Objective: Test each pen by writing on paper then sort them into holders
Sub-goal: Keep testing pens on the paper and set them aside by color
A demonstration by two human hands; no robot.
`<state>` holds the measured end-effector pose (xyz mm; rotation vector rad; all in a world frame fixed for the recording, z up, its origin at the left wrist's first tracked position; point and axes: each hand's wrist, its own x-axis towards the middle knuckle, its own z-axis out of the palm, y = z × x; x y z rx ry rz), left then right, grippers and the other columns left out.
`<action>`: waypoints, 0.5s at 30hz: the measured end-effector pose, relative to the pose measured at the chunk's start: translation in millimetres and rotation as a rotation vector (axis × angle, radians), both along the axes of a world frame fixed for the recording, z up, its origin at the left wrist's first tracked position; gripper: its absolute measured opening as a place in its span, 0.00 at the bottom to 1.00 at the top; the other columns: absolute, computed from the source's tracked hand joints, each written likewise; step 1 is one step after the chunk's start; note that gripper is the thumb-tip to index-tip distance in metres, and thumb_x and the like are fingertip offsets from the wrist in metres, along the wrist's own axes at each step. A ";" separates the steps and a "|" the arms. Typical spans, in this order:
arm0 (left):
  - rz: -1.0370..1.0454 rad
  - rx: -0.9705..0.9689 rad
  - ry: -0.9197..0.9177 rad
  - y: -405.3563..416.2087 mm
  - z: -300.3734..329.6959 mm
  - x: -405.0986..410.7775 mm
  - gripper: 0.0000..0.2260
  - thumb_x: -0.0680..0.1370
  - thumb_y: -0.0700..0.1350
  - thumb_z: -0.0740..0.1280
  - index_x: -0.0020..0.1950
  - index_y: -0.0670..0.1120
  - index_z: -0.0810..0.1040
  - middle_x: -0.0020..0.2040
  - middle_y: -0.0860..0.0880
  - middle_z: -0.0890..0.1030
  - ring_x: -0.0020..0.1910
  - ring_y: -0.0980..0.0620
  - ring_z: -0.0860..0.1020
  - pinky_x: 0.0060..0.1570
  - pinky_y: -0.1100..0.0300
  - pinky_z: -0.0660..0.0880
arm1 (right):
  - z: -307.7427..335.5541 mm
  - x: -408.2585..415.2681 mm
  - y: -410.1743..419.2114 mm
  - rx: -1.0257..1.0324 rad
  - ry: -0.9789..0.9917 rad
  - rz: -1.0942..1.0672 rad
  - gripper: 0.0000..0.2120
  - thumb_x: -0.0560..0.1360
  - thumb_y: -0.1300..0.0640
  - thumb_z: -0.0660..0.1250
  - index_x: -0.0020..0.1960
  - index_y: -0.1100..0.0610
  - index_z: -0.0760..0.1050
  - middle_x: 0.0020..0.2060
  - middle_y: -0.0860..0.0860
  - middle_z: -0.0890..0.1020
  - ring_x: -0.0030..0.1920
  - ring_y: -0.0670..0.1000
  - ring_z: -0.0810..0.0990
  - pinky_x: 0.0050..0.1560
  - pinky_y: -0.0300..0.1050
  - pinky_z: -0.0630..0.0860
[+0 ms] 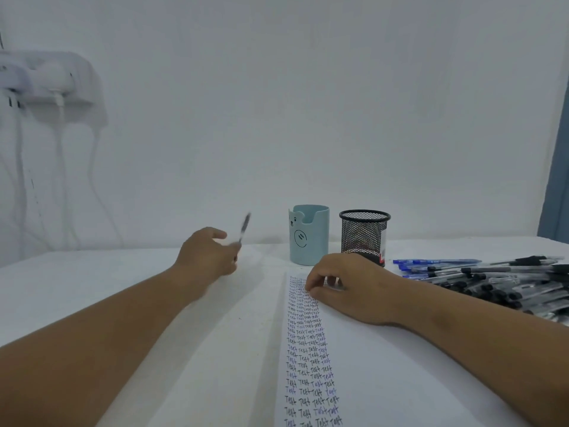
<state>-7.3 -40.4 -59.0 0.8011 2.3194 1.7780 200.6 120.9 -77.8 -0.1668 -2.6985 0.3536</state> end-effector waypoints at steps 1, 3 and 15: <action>-0.058 0.140 -0.132 -0.5 2.3 3.4 0.12 0.80 0.40 0.68 0.63 0.42 0.74 0.48 0.42 0.81 0.36 0.49 0.81 0.45 0.60 0.82 | 0.1 0.7 -0.3 -0.005 -0.003 -0.004 0.05 0.78 0.50 0.68 0.52 0.46 0.82 0.47 0.40 0.81 0.49 0.43 0.77 0.50 0.31 0.72; -0.158 0.249 -0.247 -0.2 6.7 11.2 0.08 0.83 0.36 0.64 0.61 0.39 0.77 0.50 0.42 0.78 0.41 0.47 0.82 0.48 0.58 0.83 | 0.1 2.5 -0.9 -0.009 -0.006 -0.005 0.05 0.79 0.50 0.68 0.53 0.46 0.82 0.48 0.40 0.81 0.50 0.42 0.77 0.50 0.29 0.70; -0.516 0.601 -0.698 4.9 22.8 59.9 0.09 0.80 0.35 0.53 0.52 0.43 0.71 0.36 0.44 0.71 0.34 0.45 0.75 0.40 0.53 0.75 | 2.2 13.5 -3.6 -0.062 -0.036 -0.018 0.07 0.79 0.48 0.68 0.55 0.44 0.83 0.51 0.40 0.82 0.54 0.39 0.77 0.56 0.33 0.73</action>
